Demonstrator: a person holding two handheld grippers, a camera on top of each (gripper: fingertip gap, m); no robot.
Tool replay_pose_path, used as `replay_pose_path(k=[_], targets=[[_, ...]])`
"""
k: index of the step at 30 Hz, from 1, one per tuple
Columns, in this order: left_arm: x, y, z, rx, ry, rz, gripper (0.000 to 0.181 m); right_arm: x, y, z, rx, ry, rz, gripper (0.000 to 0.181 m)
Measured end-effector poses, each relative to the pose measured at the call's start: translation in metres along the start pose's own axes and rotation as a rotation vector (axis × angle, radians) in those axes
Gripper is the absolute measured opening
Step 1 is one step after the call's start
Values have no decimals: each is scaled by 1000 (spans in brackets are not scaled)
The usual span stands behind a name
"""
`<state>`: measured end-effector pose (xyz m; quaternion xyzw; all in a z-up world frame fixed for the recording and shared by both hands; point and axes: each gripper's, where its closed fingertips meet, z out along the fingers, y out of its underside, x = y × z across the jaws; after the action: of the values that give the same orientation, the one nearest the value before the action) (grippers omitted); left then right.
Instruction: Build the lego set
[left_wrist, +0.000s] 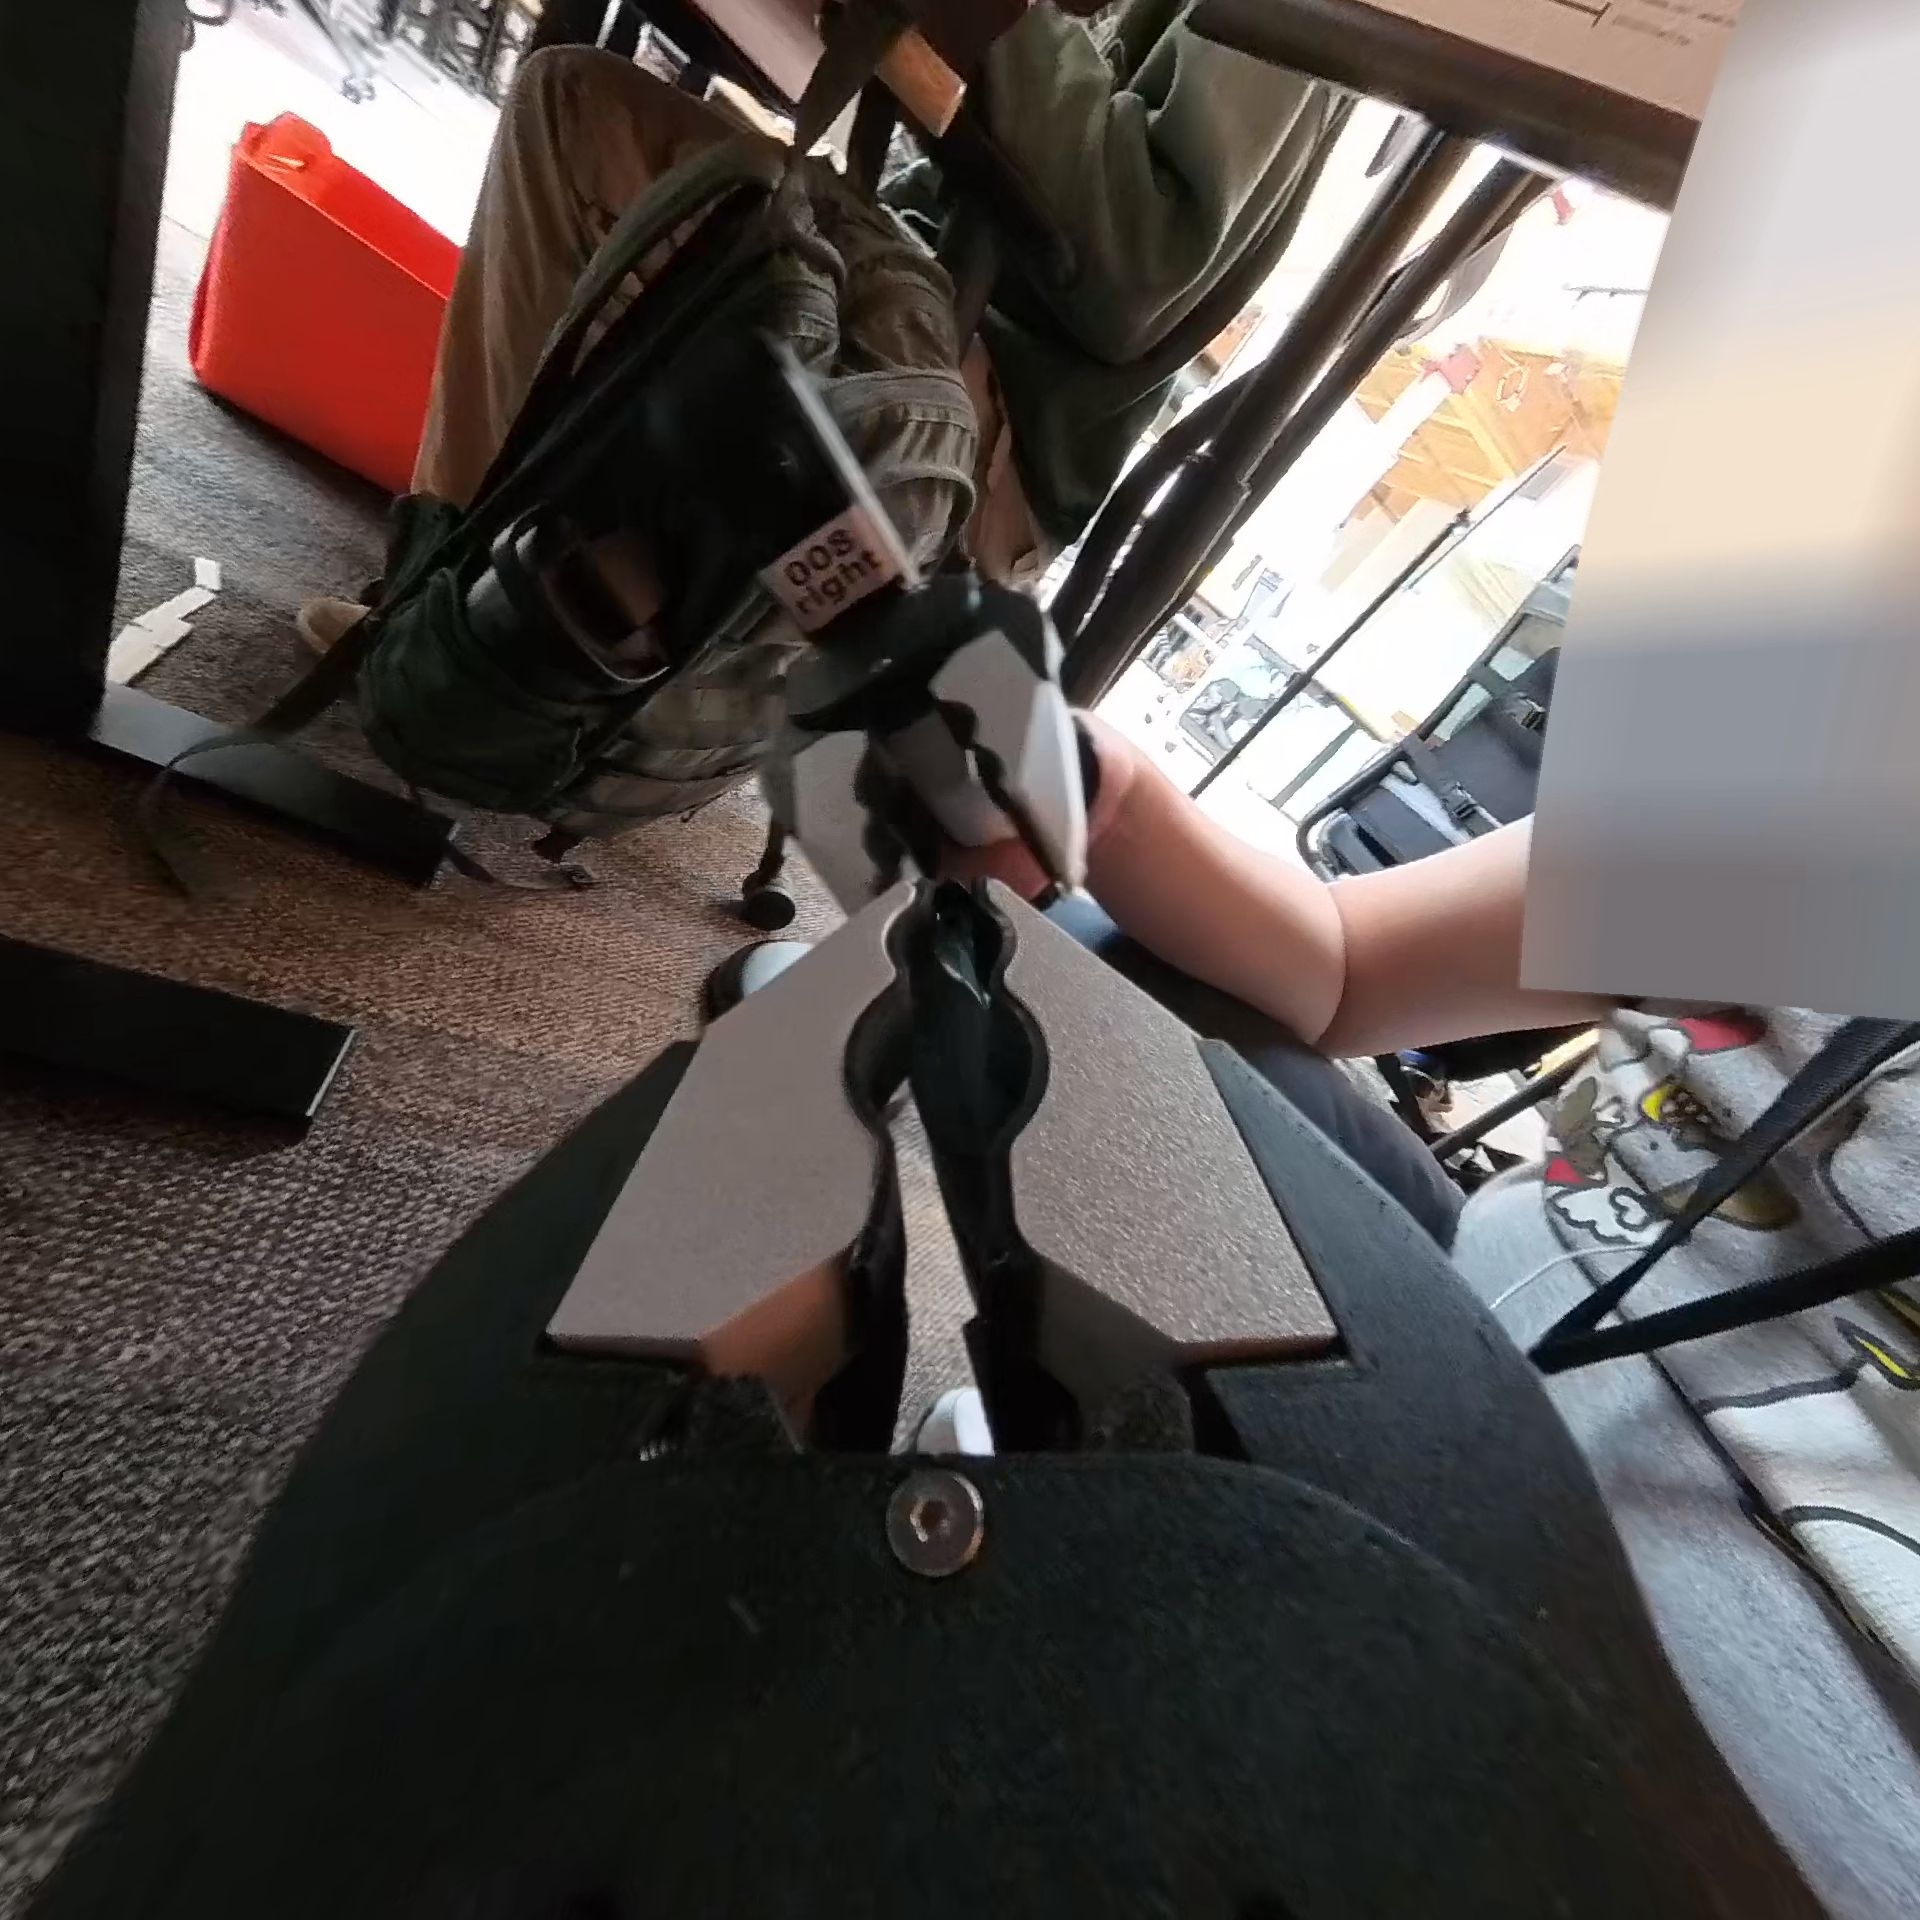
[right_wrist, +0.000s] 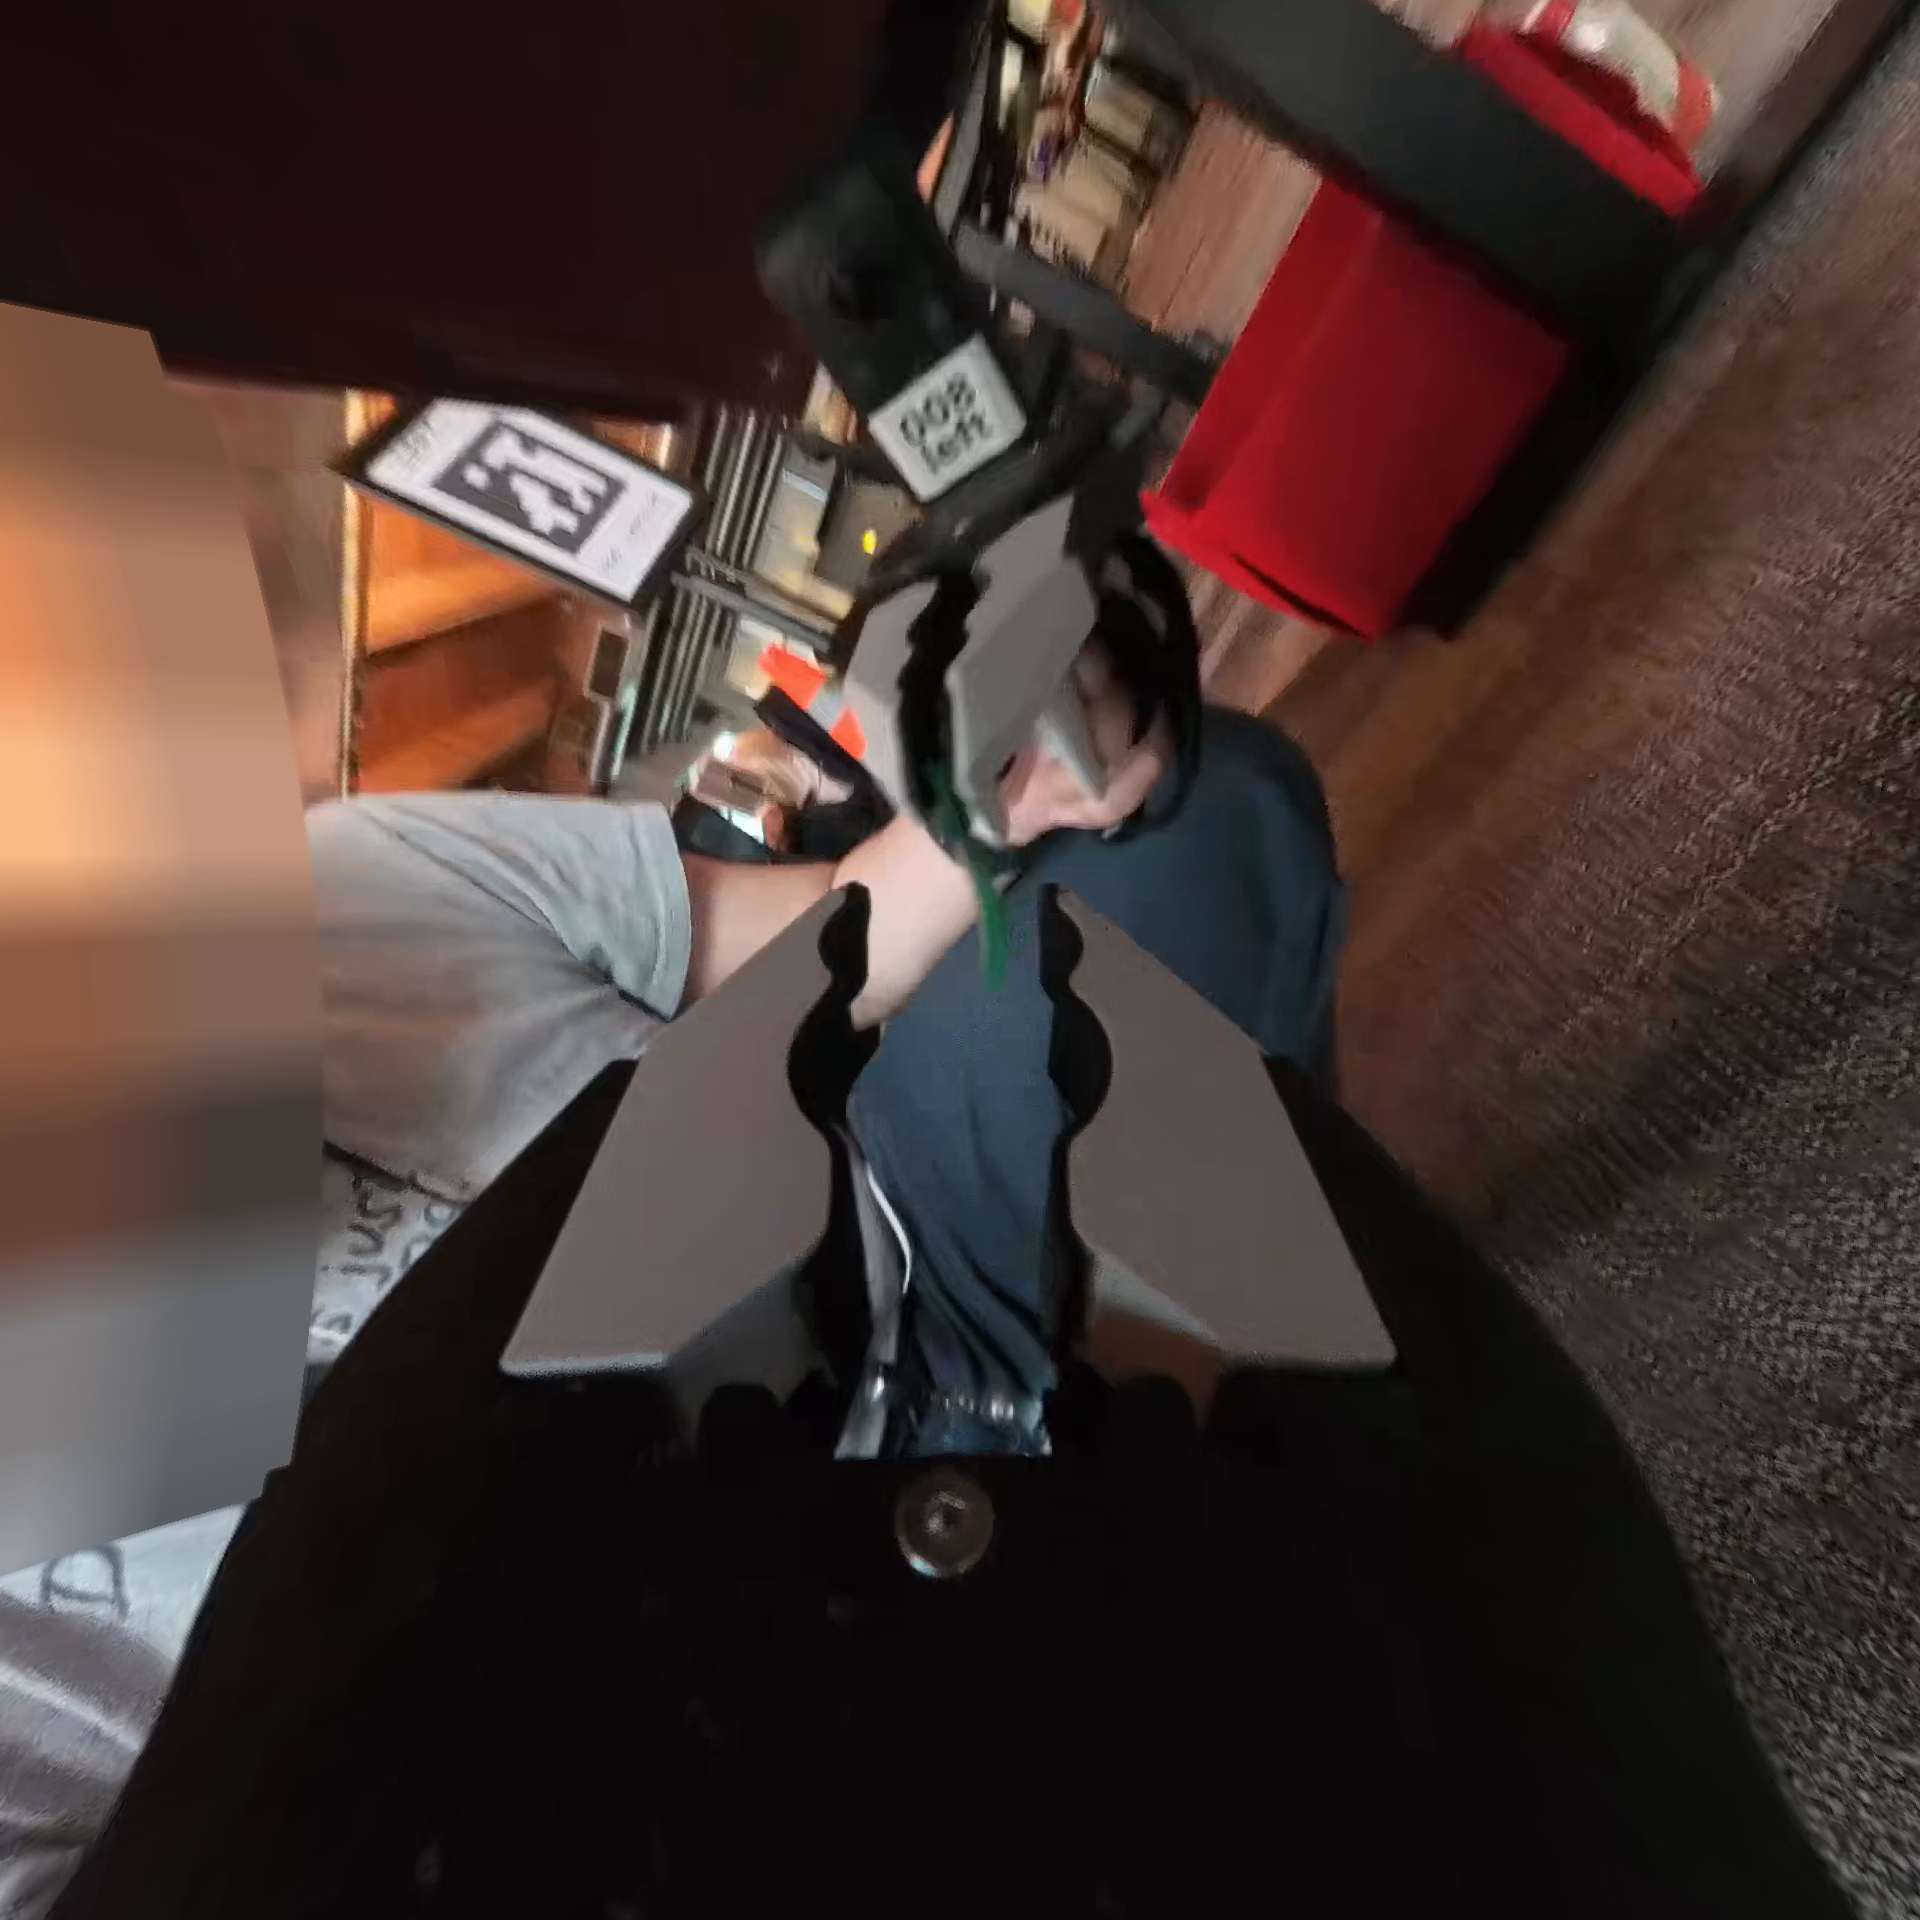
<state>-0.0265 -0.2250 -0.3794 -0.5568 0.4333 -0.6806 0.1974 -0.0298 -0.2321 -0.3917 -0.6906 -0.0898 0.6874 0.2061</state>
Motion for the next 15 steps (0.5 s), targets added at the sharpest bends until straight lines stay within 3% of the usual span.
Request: replay_pose_path(k=[3,8,15], targets=[[10,-6,4,35,59,-12,4,10,-2,-2,0,33,3,30],[12,-6,4,33,66,-5,5,-7,-11,-2,60,-74,11,31],[11,-16,0,91,64,-31,5,1,23,4,-110,-41,25,30]])
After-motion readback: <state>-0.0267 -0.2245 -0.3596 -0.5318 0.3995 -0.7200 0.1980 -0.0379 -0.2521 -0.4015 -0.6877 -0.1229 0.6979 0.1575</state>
